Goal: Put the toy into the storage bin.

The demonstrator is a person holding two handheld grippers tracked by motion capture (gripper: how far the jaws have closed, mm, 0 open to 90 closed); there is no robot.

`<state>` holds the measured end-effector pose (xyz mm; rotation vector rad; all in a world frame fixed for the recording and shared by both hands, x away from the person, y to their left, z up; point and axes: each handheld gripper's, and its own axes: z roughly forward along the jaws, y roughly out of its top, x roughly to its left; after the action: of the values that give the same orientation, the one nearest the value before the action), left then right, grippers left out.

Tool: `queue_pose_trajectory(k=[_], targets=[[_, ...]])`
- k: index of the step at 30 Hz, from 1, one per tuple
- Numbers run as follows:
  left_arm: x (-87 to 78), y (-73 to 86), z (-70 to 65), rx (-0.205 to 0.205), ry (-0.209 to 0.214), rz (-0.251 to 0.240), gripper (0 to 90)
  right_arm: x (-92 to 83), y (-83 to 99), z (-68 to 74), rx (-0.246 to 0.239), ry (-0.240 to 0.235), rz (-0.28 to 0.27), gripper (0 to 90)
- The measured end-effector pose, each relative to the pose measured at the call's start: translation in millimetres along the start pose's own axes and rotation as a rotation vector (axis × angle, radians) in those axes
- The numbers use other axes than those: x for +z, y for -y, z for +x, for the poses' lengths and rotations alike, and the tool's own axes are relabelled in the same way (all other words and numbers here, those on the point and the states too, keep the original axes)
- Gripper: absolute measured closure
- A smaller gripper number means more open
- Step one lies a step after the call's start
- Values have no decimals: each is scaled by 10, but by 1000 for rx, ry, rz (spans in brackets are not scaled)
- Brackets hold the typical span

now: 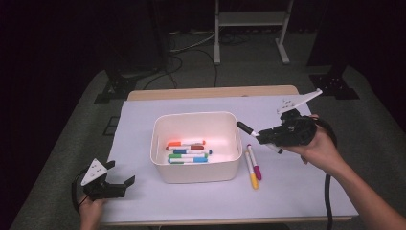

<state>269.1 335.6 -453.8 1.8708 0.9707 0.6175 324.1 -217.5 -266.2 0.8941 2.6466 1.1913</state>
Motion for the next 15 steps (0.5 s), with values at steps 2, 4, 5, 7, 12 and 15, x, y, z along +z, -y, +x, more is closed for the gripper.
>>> queue_pose_trajectory(k=[2,4,5,7,12,15], targets=[[0,-1,3,0,1,3,0,24,-79,47,-21,-11,2,759],[1,-1,2,0,2,2,0,46,-161,97,-35,-27,4,759],[2,0,2,-1,2,1,0,62,-201,124,-44,-35,8,758],[0,-1,3,-1,2,0,0,96,-275,174,-63,-57,12,759],[-2,1,1,-2,3,-5,0,225,-415,279,-95,-93,26,759],[-1,0,2,-3,3,-5,0,315,-486,331,-120,-109,36,759]])
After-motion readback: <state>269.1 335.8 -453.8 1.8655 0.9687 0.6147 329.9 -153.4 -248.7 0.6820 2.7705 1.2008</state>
